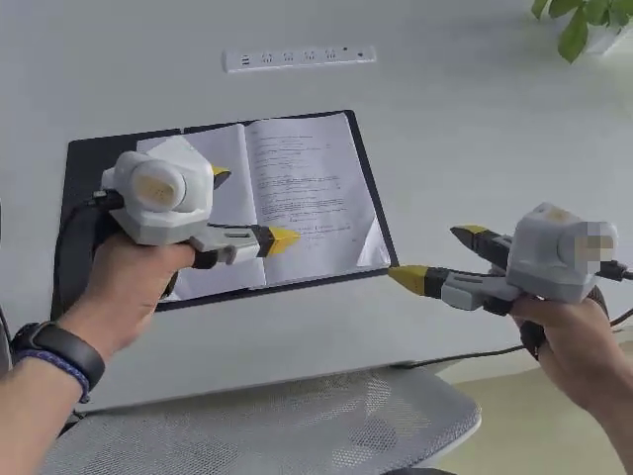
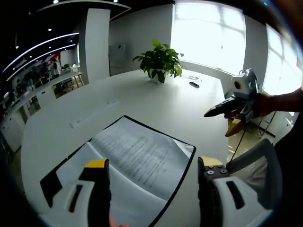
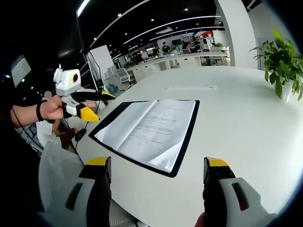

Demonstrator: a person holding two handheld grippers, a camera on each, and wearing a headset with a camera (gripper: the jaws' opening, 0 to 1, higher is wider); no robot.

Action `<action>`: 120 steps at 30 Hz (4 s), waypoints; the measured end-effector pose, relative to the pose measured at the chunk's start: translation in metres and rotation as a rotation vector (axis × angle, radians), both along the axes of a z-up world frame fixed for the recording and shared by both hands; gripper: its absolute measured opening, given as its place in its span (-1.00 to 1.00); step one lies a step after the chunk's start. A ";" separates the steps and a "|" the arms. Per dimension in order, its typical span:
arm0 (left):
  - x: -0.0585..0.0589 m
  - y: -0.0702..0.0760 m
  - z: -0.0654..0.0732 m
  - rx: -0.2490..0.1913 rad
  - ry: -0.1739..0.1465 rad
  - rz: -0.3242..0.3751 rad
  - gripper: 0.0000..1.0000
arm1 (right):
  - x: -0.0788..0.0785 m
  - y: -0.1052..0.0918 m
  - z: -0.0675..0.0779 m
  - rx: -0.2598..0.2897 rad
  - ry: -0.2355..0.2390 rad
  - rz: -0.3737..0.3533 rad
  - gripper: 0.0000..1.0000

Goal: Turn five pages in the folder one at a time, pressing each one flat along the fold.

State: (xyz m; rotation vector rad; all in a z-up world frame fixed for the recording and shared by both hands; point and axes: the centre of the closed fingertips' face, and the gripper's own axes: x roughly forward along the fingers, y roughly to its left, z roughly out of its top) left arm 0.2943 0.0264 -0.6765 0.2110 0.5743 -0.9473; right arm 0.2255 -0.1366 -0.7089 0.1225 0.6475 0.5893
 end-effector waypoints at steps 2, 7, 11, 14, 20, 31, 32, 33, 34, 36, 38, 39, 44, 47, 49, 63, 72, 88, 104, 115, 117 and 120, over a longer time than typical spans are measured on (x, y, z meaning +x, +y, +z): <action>0.000 -0.006 -0.001 -0.003 0.002 -0.009 0.50 | -0.001 0.000 0.000 0.000 0.000 0.001 0.58; 0.001 -0.020 -0.004 -0.011 0.009 -0.027 0.50 | -0.003 0.001 -0.001 -0.002 0.006 0.006 0.55; 0.000 -0.033 -0.008 -0.015 0.015 -0.042 0.49 | -0.004 0.002 -0.002 -0.002 0.009 0.008 0.55; 0.000 -0.042 -0.011 -0.017 0.020 -0.054 0.48 | -0.004 0.003 -0.001 0.001 0.008 0.010 0.54; -0.003 -0.057 -0.018 -0.005 0.025 -0.077 0.48 | -0.005 0.003 0.000 0.005 0.011 0.009 0.54; -0.002 -0.077 -0.041 0.022 0.045 -0.100 0.46 | -0.007 0.003 -0.001 0.011 0.017 0.014 0.52; -0.002 -0.079 -0.043 0.025 0.049 -0.101 0.46 | -0.007 0.003 -0.001 0.013 0.016 0.014 0.52; -0.002 -0.081 -0.047 0.027 0.055 -0.104 0.46 | -0.007 0.002 -0.001 0.015 0.017 0.012 0.52; -0.002 -0.084 -0.050 0.028 0.058 -0.105 0.46 | -0.007 0.002 -0.001 0.016 0.018 0.011 0.52; -0.001 -0.088 -0.056 0.035 0.066 -0.098 0.47 | -0.008 0.001 -0.002 0.017 0.021 0.010 0.52; 0.001 -0.091 -0.060 0.036 0.068 -0.091 0.47 | -0.008 0.001 -0.003 0.017 0.023 0.012 0.52; 0.001 -0.094 -0.063 0.037 0.072 -0.085 0.47 | -0.009 0.001 -0.004 0.017 0.025 0.015 0.52; 0.001 -0.104 -0.078 0.039 0.097 -0.075 0.45 | -0.008 -0.001 -0.005 0.025 0.028 0.014 0.51; 0.000 -0.107 -0.087 0.052 0.109 -0.076 0.44 | -0.008 -0.003 -0.006 0.027 0.033 0.014 0.50; -0.001 -0.108 -0.093 0.062 0.114 -0.076 0.42 | -0.007 -0.004 -0.006 0.029 0.034 0.010 0.50; 0.003 -0.110 -0.129 0.205 0.058 -0.102 0.32 | 0.001 -0.008 -0.007 0.039 0.034 0.014 0.49; 0.001 -0.111 -0.127 0.186 0.053 -0.094 0.29 | 0.004 -0.009 -0.010 0.039 0.039 0.021 0.46; 0.005 -0.109 -0.126 0.163 0.059 -0.086 0.20 | 0.008 -0.004 -0.017 0.047 0.051 0.042 0.40; 0.010 -0.109 -0.127 0.157 0.046 -0.077 0.03 | 0.021 -0.002 -0.014 0.061 0.039 0.064 0.36; -0.010 -0.123 -0.124 0.156 0.040 -0.085 -0.22 | 0.024 0.000 -0.015 0.073 0.040 0.058 0.34; -0.014 -0.127 -0.125 0.167 0.018 -0.093 -0.26 | 0.025 -0.002 -0.015 0.074 0.041 0.054 0.34; -0.015 -0.129 -0.125 0.168 0.006 -0.094 -0.38 | 0.025 -0.004 -0.016 0.075 0.041 0.051 0.33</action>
